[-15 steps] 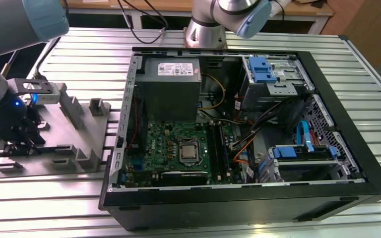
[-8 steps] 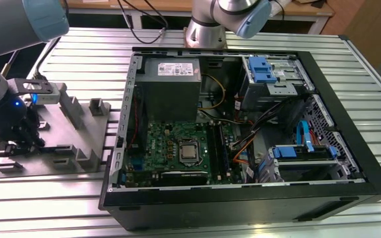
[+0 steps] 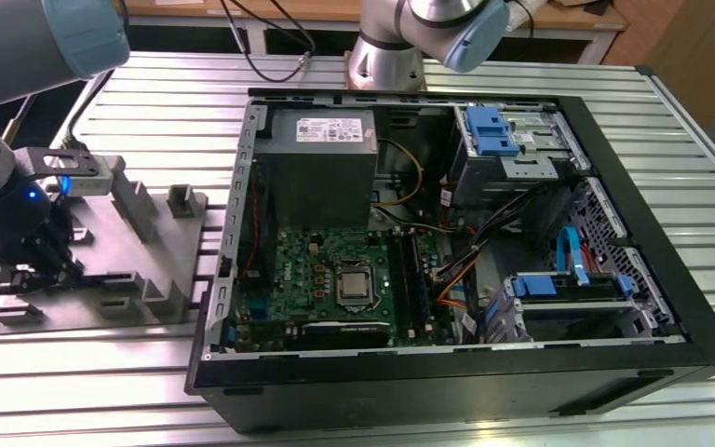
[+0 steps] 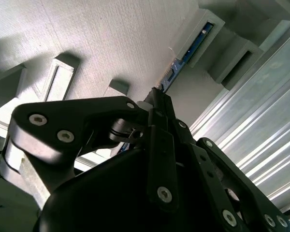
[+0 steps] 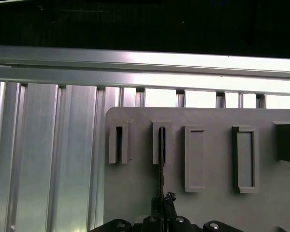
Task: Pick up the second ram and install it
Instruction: 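Pick up the second ram and move it above second insertion slot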
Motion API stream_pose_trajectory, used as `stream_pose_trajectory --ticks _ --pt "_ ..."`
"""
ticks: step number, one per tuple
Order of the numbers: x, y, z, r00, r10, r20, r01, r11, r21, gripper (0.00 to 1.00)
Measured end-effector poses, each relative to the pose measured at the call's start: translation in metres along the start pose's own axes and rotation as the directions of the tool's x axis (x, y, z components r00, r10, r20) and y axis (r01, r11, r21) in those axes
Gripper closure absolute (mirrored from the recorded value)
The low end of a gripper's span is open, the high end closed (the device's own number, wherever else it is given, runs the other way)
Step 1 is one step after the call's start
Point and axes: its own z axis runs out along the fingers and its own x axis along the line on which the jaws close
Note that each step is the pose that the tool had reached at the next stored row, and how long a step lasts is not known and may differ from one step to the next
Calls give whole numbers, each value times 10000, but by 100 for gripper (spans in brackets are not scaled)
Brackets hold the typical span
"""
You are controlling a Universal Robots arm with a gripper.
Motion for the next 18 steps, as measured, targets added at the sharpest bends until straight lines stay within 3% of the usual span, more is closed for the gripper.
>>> stream_pose_trajectory --ticks 12,14,15,18 --pt "0 0 1 10000 0 0 0 10000 0 87" --pt "0 0 1 10000 0 0 0 10000 0 86" --pt "0 0 1 10000 -1 0 1 10000 1 80" --pt "0 0 1 10000 0 1 0 10000 0 80"
